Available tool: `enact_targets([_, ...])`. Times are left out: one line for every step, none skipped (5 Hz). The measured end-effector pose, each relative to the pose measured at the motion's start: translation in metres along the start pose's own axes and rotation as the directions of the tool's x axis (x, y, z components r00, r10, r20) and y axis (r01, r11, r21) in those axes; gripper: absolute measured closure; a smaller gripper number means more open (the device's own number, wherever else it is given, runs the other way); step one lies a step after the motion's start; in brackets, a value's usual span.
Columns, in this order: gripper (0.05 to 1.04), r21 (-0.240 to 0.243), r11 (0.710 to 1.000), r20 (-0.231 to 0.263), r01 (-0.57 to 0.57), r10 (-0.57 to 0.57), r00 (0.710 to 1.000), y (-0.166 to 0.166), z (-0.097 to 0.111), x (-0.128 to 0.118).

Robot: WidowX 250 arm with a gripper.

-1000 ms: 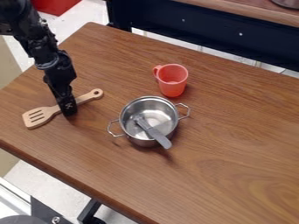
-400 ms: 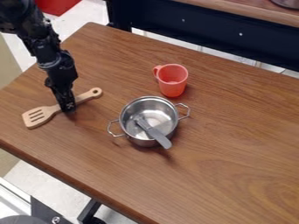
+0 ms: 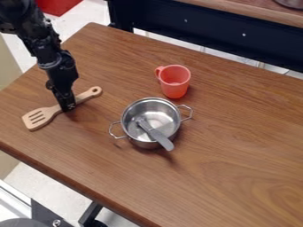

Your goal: Moved the wooden spatula to the left of the silver pot

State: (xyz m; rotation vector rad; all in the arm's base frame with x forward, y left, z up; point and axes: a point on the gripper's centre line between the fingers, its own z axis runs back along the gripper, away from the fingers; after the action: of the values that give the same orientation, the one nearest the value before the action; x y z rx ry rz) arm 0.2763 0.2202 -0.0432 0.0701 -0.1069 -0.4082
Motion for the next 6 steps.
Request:
enact_targets([0.829,-0.02,0.997,-0.012,-0.07,0.07,0.997,-0.005,0.001,0.004])
enact_targets([0.829,-0.04,0.98,-0.008,-0.194,0.194,0.981,-0.011,0.016,0.009])
enact_targets([0.829,-0.025,0.946,-0.024,-0.322,0.322,0.946,-0.008,0.028,0.018])
enact_targets([0.829,-0.049,0.899,-0.014,-0.435,0.435,0.9,-0.009,0.035,0.023])
enact_targets([0.829,-0.001,0.772,0.053,-0.636,0.635,0.771,-0.004,0.053,0.033])
enact_targets([0.829,0.003,0.58,0.091,-0.815,0.811,0.578,-0.005,0.062,0.035])
